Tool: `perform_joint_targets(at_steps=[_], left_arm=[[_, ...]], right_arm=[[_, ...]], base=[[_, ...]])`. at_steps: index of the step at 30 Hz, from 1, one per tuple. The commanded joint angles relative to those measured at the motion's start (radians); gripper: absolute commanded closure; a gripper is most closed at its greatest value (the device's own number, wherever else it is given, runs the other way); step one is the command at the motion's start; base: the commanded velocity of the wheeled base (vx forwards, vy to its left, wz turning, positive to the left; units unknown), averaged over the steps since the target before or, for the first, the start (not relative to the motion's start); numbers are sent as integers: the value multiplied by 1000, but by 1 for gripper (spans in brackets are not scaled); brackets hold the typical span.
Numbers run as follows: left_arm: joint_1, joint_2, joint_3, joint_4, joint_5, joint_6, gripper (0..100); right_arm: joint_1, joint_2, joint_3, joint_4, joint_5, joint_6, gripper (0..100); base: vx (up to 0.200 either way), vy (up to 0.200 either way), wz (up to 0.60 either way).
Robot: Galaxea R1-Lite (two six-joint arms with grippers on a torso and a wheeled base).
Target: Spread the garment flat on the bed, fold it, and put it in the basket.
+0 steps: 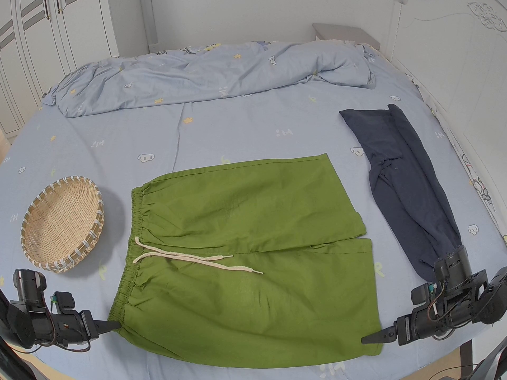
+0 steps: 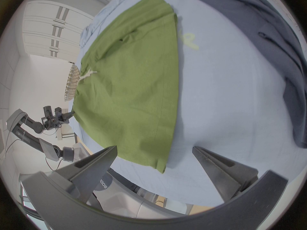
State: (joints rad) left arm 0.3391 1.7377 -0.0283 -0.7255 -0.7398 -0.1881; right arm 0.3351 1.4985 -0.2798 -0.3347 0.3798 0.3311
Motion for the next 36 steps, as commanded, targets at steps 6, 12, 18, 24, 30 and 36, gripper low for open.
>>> perform_joint_targets(at_steps=[6, 12, 18, 24, 30, 36], left_arm=[[0, 3, 2, 0, 0, -1, 100], [-3, -1, 4, 0, 0, -1, 100], [-5, 2, 4, 0, 0, -1, 100], [0, 2, 1, 0, 0, 1, 100], [6, 0, -1, 0, 3, 2, 100], [41, 6, 28, 8, 0, 150, 100]], right_arm=[[53, 115, 37, -87, 24, 5, 0], [79, 151, 63, -199, 27, 11, 0], [79, 166, 79, -236, 27, 13, 100], [70, 181, 88, -236, 27, 11, 100], [64, 178, 108, -237, 24, 3, 100], [74, 121, 194, -233, 27, -67, 100]], base=[[0, 0, 0], [0, 0, 0], [0, 0, 0], [0, 0, 0], [0, 0, 0], [0, 0, 0]])
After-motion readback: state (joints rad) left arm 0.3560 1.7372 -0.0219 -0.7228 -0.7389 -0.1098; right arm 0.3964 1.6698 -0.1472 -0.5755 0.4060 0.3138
